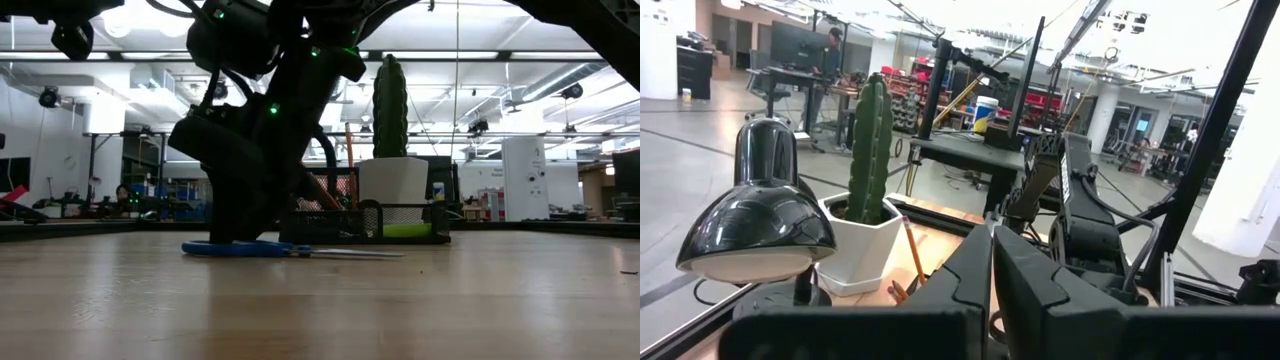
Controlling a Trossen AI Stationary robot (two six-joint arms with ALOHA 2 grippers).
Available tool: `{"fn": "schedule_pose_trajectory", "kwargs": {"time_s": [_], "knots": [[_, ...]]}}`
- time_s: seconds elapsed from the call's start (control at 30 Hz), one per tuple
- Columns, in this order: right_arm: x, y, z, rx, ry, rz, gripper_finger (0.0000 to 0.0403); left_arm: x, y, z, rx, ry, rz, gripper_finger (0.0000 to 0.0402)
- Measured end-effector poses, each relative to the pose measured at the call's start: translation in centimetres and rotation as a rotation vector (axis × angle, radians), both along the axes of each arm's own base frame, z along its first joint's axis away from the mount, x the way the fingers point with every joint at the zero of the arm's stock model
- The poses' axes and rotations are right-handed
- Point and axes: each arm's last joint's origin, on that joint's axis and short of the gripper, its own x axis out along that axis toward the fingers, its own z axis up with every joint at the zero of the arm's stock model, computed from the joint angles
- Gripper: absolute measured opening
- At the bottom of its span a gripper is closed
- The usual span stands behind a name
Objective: Pick and place office supplies into organizer
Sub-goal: Put the scissor into the mesh desk organizer
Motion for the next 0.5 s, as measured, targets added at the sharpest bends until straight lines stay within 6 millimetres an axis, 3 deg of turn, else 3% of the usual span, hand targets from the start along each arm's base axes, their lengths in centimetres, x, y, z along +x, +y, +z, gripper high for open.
{"fn": "schedule_pose_trajectory", "kwargs": {"time_s": [0.33,0.5], "knots": [[-0.9,-0.1,-1.2,0.035,0.055,0.015,0.0069,0.0,0.0,0.0,-0.002,0.000,0.000,0.0000],[-0.9,-0.1,-1.3,0.043,0.062,0.017,0.0068,0.0,0.0,0.0,-0.002,0.000,0.000,0.0000]]}}
